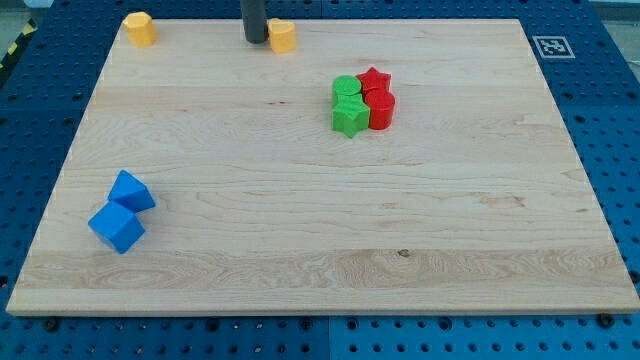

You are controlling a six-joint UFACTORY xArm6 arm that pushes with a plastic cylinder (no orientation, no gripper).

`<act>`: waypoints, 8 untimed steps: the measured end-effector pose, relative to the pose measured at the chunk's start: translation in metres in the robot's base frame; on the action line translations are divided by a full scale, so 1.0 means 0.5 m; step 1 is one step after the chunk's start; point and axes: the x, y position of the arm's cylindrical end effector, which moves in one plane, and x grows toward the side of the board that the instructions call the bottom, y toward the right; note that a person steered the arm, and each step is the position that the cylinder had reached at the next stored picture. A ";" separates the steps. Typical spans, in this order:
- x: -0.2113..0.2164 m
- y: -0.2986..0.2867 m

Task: Slide the yellow heart to the top center

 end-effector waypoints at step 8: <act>0.017 0.065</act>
